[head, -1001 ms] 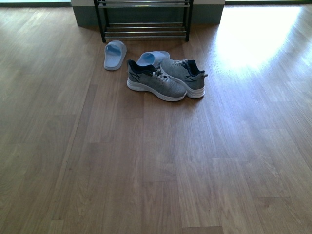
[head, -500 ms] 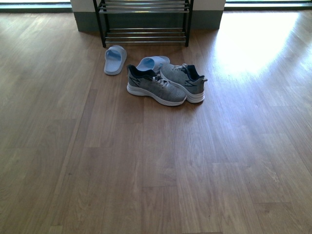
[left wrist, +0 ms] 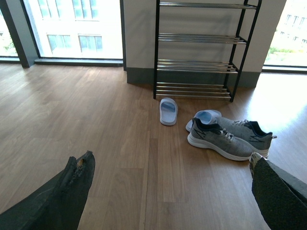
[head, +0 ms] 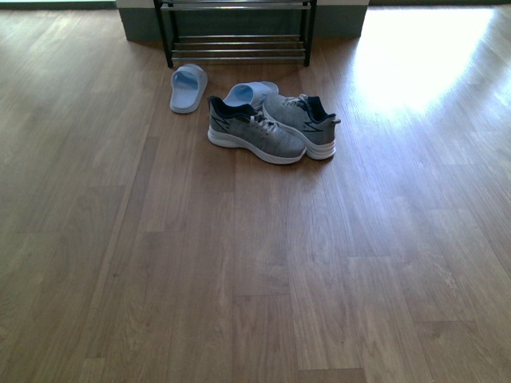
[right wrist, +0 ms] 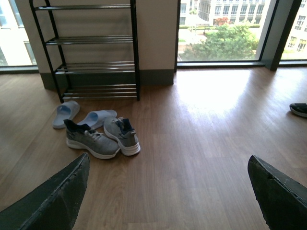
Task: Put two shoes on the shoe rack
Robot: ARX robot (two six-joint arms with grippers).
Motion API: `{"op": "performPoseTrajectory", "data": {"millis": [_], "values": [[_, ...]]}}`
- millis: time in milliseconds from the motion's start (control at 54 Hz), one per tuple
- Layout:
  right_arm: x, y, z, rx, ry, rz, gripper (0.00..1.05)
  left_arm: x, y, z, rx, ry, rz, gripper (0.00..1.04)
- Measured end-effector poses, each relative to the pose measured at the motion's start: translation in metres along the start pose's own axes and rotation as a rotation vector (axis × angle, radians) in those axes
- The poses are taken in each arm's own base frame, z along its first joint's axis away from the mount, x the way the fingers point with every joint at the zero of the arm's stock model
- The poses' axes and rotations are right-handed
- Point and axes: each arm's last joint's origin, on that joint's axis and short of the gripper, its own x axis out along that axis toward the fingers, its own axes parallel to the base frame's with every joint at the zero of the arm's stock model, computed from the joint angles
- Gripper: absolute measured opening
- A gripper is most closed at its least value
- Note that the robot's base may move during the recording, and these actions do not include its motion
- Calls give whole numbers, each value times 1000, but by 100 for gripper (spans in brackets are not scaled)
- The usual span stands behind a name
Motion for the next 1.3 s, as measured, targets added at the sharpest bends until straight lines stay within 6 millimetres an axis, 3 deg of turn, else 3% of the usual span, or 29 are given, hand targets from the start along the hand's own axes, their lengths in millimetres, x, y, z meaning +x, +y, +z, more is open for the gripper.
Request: {"op": "performPoseTrajectory", "data": {"millis": [1297], "values": [[0, 0, 0, 0, 0, 0, 96, 0, 0, 0, 0, 0, 0, 95]]}}
